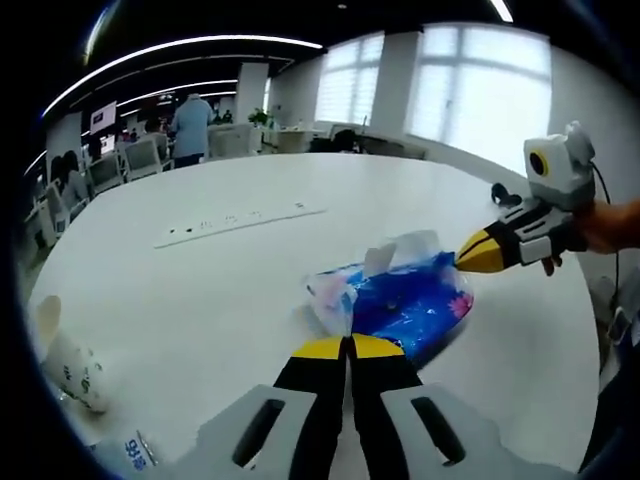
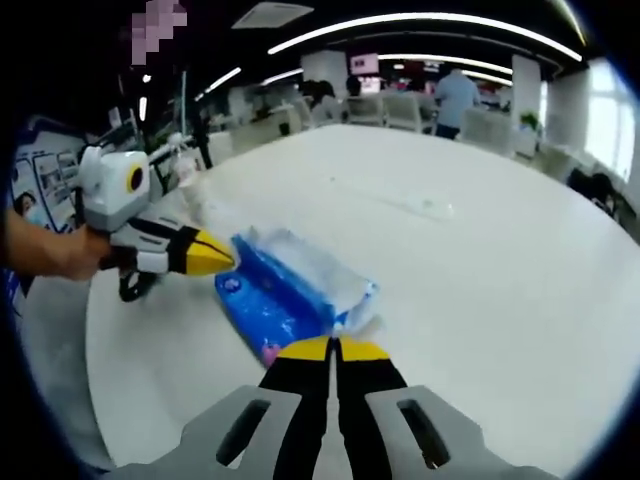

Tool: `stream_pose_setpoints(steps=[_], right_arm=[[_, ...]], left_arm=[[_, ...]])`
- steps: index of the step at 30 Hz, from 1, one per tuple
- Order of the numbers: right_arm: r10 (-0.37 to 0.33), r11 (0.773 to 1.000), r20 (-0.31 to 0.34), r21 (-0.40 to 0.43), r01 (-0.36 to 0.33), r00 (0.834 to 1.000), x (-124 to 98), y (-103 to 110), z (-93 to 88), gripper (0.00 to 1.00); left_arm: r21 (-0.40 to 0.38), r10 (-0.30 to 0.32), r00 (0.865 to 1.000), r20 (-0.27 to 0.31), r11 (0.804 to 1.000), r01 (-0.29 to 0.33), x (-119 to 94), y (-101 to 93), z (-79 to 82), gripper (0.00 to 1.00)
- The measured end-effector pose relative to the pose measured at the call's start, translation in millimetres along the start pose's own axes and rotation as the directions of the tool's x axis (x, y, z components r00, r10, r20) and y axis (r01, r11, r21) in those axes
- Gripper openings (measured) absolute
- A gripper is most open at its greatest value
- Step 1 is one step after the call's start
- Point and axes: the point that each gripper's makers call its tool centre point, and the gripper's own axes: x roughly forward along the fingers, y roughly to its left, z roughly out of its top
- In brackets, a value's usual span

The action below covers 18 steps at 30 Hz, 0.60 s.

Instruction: Arrange the tabletop items into an orderly group along one side of the table until the central work area is clear of visible clutter.

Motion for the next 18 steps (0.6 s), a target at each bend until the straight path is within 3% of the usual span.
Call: stream_pose_setpoints(steps=[9,18], right_arm=[[-0.017,1.000,-0.015,0.013,0.017,1.000,7.4,-11.5,-6.1,0.00],[-0.029,0.999,-0.002,0.027,0.029,1.000,11.0,-19.4,-5.7,0.00]], left_arm=[[-0.020,-0.004,1.000,-0.024,1.000,0.004,14.1,-1.2,-10.1,0.00],[-0.026,-0.007,1.000,-0.024,1.000,0.007,22.1,-0.9,-8.9,0.01]])
